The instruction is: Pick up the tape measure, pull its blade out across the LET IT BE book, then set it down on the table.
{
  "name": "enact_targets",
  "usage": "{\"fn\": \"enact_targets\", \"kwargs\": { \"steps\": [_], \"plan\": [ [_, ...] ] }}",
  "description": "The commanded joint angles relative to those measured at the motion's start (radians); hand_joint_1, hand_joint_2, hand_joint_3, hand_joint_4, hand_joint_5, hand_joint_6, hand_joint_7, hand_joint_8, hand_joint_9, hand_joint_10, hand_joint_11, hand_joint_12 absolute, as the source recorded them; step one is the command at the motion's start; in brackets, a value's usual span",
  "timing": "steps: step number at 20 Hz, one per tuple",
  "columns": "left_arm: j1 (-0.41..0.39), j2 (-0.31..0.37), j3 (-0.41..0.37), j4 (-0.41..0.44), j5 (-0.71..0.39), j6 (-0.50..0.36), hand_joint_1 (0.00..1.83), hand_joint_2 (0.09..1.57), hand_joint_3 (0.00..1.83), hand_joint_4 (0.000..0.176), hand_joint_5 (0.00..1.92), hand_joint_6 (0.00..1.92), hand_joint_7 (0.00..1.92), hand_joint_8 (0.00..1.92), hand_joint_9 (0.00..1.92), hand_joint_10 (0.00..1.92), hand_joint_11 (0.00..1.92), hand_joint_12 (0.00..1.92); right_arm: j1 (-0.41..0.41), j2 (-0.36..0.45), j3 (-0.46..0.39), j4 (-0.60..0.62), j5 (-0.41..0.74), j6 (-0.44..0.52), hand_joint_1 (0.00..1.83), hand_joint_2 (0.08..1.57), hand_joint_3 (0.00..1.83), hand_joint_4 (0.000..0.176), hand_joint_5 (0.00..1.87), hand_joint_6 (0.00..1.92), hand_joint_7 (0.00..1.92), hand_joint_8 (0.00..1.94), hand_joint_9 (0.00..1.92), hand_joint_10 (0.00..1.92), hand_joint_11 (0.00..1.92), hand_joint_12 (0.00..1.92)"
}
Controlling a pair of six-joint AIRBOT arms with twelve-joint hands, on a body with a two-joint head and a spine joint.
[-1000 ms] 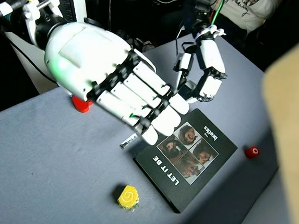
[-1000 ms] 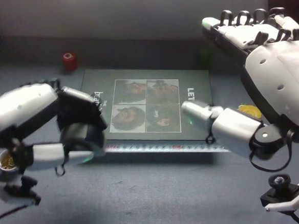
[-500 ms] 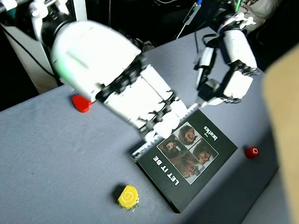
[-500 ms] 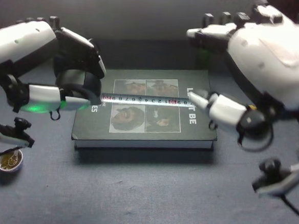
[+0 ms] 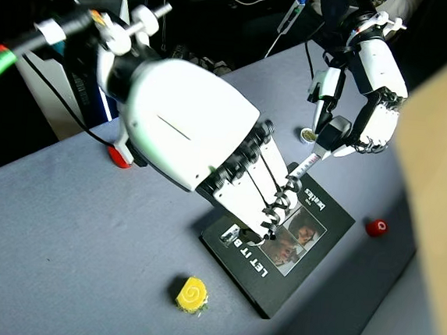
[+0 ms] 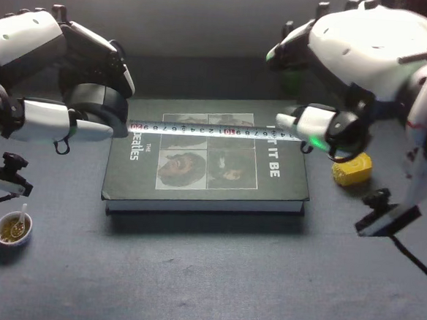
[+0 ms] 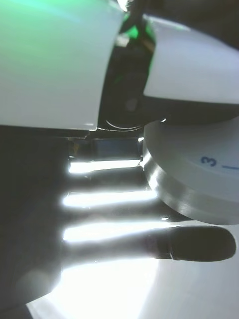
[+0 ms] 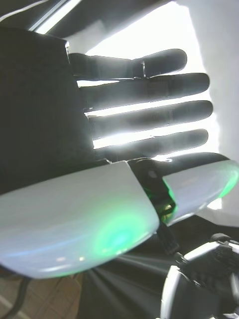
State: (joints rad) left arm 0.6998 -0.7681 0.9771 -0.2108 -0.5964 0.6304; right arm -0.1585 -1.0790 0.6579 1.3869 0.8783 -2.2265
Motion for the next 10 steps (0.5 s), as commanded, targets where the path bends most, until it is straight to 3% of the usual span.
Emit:
{"fn": "enact_targets", "kwargs": {
  "steps": [1,5,10],
  "plan": [
    [-0.014,0.008,0.0,-0.01,-0.119,-0.01,1.38,1.09,0.0,0.0,1.02,0.74,1.06,0.89,0.91,1.24,0.78,1.12,0.027,-0.001,0.014,-0.081,0.016,-0.001,1.02,1.16,0.0,0.0,0.69,0.06,0.73,0.05,0.71,0.1,0.23,1.32],
    [-0.014,0.01,-0.004,-0.062,-0.103,-0.013,1.38,1.09,0.0,0.0,1.02,0.74,1.06,0.88,0.9,1.25,0.78,1.12,0.076,-0.036,0.091,0.002,-0.028,-0.049,1.06,1.17,0.0,0.0,0.7,0.05,0.75,0.04,0.72,0.11,0.26,1.32],
    [-0.02,0.008,-0.004,-0.085,-0.094,-0.032,1.38,1.09,0.0,0.0,1.04,0.74,1.05,0.89,0.89,1.25,0.78,1.12,0.024,-0.051,0.101,0.003,0.019,-0.055,1.05,1.16,0.0,0.0,0.75,0.06,0.77,0.04,0.74,0.12,0.3,1.31]
  ]
}}
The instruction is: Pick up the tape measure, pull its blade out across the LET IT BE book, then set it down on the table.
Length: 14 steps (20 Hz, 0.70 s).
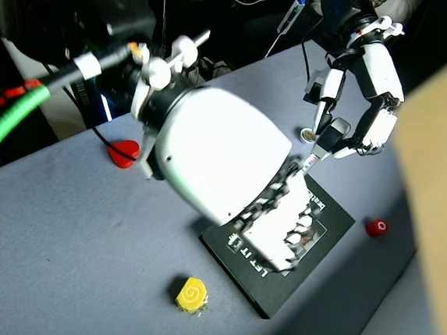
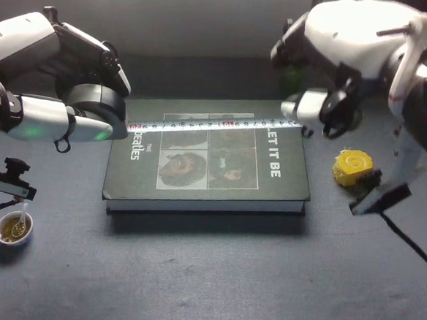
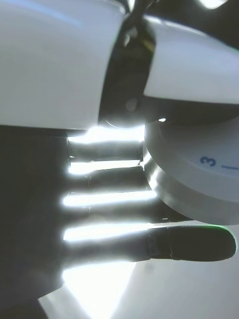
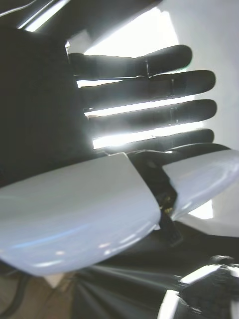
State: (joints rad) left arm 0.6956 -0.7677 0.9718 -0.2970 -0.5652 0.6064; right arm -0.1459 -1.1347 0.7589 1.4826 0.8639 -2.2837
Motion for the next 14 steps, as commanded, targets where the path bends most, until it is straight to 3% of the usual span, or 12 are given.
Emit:
{"fn": "enact_targets", "kwargs": {
  "steps": [1,14],
  "plan": [
    [-0.015,0.008,0.001,-0.002,-0.125,-0.02,1.38,1.09,0.0,0.0,1.04,0.73,1.05,0.89,0.89,1.25,0.77,1.12,0.002,0.001,0.001,-0.099,0.038,0.004,1.05,1.16,0.0,0.0,0.75,0.06,0.77,0.04,0.74,0.12,0.3,1.31],
    [-0.028,0.01,-0.001,-0.034,-0.137,-0.04,1.38,1.09,0.0,0.0,1.03,0.74,1.03,0.92,0.9,1.24,0.78,1.09,-0.052,-0.036,0.063,-0.161,0.059,0.032,1.06,1.16,0.0,0.0,0.79,0.06,0.8,0.03,0.76,0.13,0.32,1.31]
  ]
}}
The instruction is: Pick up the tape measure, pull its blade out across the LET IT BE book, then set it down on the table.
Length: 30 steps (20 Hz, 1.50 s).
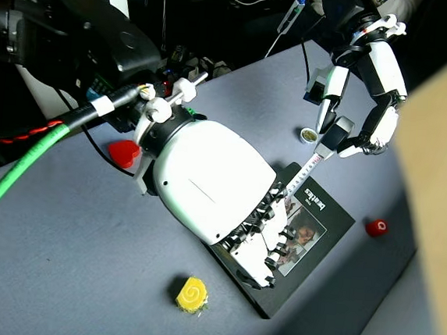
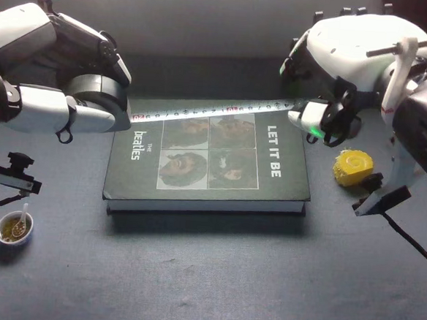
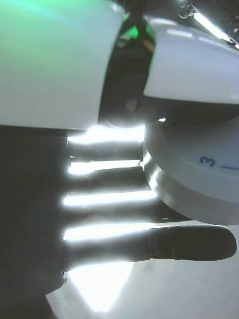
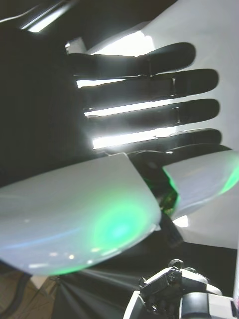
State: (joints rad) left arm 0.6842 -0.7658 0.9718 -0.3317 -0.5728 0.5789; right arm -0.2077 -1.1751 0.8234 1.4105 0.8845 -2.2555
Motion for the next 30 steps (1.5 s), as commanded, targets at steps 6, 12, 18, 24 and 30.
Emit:
{"fn": "enact_targets", "kwargs": {
  "steps": [6,12,18,24,30],
  "plan": [
    [-0.017,0.008,0.0,0.004,-0.13,-0.013,1.38,1.09,0.0,0.0,1.03,0.74,1.03,0.92,0.9,1.24,0.79,1.1,0.013,-0.01,0.024,-0.108,0.039,0.022,1.06,1.16,0.0,0.0,0.81,0.06,0.82,0.04,0.78,0.14,0.33,1.3],
    [-0.018,0.008,0.001,0.013,-0.13,-0.013,1.38,1.09,0.0,0.0,1.03,0.74,1.02,0.92,0.92,1.23,0.8,1.09,0.001,-0.016,0.033,-0.123,0.051,0.024,1.06,1.16,0.0,0.0,0.81,0.06,0.82,0.03,0.78,0.14,0.35,1.31],
    [-0.018,0.008,0.002,0.021,-0.13,-0.013,1.38,1.09,0.0,0.0,1.03,0.74,1.03,0.92,0.91,1.23,0.8,1.09,-0.01,-0.018,0.034,-0.124,0.052,0.024,1.05,1.16,0.0,0.0,0.8,0.05,0.82,0.03,0.77,0.15,0.34,1.31],
    [-0.024,0.009,0.002,0.023,-0.13,-0.013,1.38,1.09,0.0,0.0,1.03,0.74,1.03,0.92,0.92,1.23,0.79,1.08,-0.023,-0.022,0.038,-0.124,0.051,0.024,1.07,1.16,0.0,0.0,0.8,0.05,0.82,0.02,0.76,0.15,0.33,1.31],
    [-0.024,0.008,0.003,0.023,-0.133,-0.013,1.38,1.09,0.0,0.0,1.02,0.74,1.04,0.91,0.92,1.23,0.8,1.08,-0.021,-0.022,0.04,-0.126,0.051,0.025,1.07,1.17,0.0,0.0,0.8,0.04,0.84,0.03,0.76,0.16,0.32,1.32]
  ]
}}
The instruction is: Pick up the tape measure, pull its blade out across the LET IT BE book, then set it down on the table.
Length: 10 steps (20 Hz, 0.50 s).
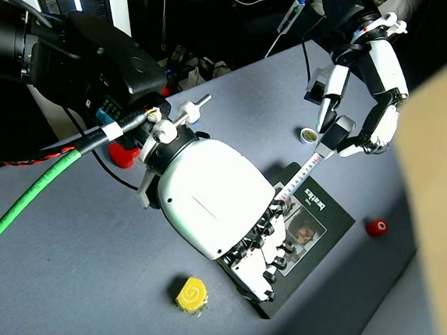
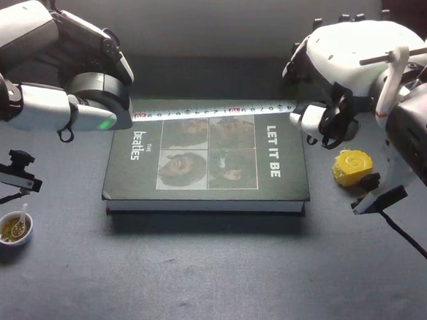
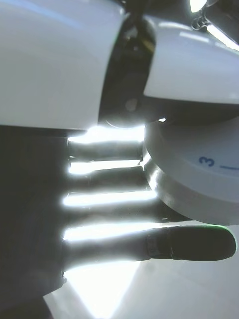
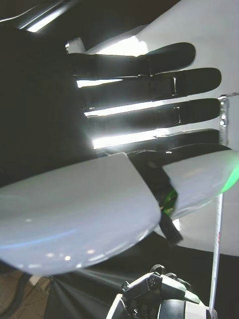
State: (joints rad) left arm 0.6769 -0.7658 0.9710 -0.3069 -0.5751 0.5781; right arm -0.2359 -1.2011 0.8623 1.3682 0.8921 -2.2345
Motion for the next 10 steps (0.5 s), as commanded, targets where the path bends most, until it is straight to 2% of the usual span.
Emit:
{"fn": "enact_targets", "kwargs": {
  "steps": [1,10],
  "plan": [
    [-0.016,0.008,0.003,-0.001,-0.131,-0.012,1.38,1.09,0.0,0.0,1.01,0.75,1.05,0.9,0.92,1.23,0.8,1.08,0.007,0.003,0.002,-0.083,0.044,0.004,1.07,1.17,0.0,0.0,0.8,0.04,0.84,0.03,0.76,0.16,0.32,1.32],
    [-0.014,0.008,0.003,-0.001,-0.133,-0.012,1.38,1.09,0.0,0.0,1.03,0.73,1.05,0.92,0.9,1.24,0.79,1.09,-0.001,0.003,0.007,-0.083,0.042,0.005,1.07,1.17,0.0,0.0,0.81,0.04,0.84,0.02,0.77,0.18,0.33,1.33]
  ]
}}
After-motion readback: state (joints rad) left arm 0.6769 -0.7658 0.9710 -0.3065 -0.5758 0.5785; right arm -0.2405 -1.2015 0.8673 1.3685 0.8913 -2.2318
